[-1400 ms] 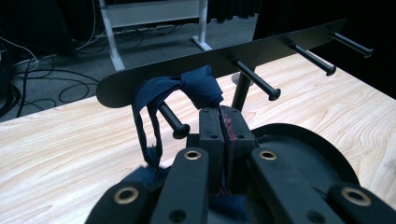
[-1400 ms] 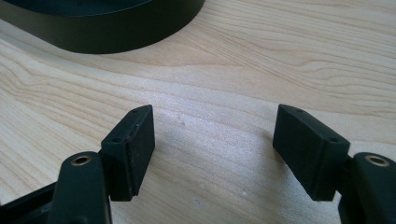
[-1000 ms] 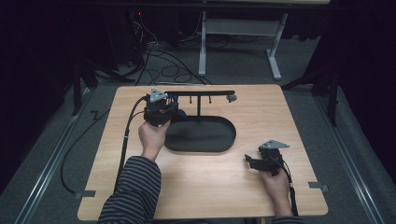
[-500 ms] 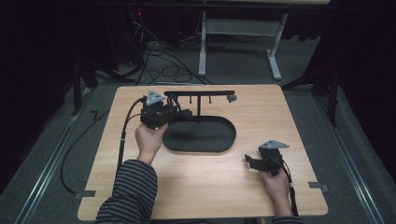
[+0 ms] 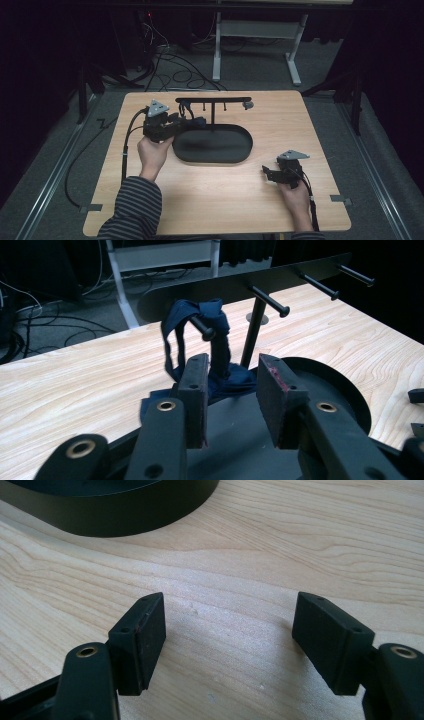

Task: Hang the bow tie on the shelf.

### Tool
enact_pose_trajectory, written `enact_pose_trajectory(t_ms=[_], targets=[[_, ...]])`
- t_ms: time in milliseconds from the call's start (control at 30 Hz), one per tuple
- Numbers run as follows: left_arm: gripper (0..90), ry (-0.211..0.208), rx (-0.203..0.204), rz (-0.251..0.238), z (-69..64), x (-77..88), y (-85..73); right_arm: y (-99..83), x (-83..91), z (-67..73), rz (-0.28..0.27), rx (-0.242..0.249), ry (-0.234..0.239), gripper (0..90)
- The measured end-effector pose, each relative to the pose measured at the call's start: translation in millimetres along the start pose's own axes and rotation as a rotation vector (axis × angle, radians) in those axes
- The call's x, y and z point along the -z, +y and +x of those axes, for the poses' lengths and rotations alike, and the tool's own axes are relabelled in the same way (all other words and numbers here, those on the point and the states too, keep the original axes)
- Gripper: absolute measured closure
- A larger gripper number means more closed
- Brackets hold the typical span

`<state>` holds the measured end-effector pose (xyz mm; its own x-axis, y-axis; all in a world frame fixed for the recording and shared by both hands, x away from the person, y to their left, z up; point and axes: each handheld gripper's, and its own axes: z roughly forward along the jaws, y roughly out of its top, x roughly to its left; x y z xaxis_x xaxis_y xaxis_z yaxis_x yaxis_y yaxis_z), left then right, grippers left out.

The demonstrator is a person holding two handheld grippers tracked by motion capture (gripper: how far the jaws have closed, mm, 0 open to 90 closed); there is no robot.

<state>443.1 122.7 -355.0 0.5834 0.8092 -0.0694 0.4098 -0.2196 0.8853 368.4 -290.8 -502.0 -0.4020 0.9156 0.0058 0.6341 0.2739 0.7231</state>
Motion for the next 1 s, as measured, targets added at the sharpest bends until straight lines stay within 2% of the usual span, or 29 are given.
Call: enact_pose_trajectory(t_ms=[400, 867, 1000], targets=[[61.3, 0.015, 0.027, -0.015, 9.6, 19.3, -11.6, 0.0, -0.2, 0.6, 0.001, 0.001, -0.004, 31.1], [58.3, 0.028, 0.047, -0.02, 14.9, 33.7, -24.3, 0.1, -0.3, 0.7, 0.001, 0.005, -0.006, 31.1], [58.1, 0.03, 0.061, -0.015, 16.3, 36.7, -33.5, 0.1, -0.3, 0.9, 0.001, 0.004, -0.005, 31.1]])
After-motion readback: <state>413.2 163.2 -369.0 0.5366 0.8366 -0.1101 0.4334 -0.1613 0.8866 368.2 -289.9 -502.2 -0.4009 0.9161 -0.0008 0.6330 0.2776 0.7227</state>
